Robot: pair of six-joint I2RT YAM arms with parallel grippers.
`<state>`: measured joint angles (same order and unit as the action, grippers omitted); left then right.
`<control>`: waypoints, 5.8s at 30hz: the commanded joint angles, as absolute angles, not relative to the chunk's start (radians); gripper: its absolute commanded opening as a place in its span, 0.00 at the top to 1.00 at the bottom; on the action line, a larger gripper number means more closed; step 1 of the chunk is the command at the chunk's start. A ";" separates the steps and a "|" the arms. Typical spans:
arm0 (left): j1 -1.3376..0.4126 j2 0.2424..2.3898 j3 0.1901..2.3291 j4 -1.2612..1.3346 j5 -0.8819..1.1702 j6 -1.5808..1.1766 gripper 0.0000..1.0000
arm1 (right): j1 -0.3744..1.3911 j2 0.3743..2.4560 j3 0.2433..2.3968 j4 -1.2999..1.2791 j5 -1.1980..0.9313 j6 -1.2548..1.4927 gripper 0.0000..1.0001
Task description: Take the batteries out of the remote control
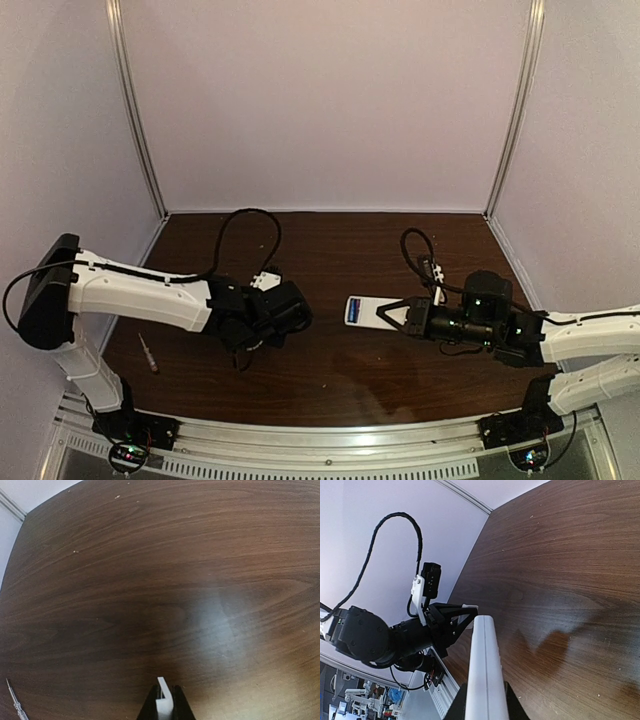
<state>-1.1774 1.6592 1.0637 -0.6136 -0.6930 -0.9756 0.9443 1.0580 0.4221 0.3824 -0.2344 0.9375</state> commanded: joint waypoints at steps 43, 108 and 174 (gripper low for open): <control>-0.978 1.870 1.054 -0.432 -0.510 -0.873 0.52 | 0.948 0.973 0.424 0.346 -0.210 0.923 1.00; -1.048 0.951 0.484 -0.103 -0.371 -0.555 0.03 | 0.836 1.747 0.623 0.368 -0.494 0.978 0.66; -1.046 0.862 0.556 -0.909 -0.691 -1.298 0.06 | 0.939 1.071 0.557 -0.072 -0.178 0.752 0.00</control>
<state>-1.0424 0.9184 0.5541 -0.7692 -0.6556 -1.1316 0.9306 1.0977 0.5552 -0.0586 -0.1543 0.7547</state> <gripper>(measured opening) 0.947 0.995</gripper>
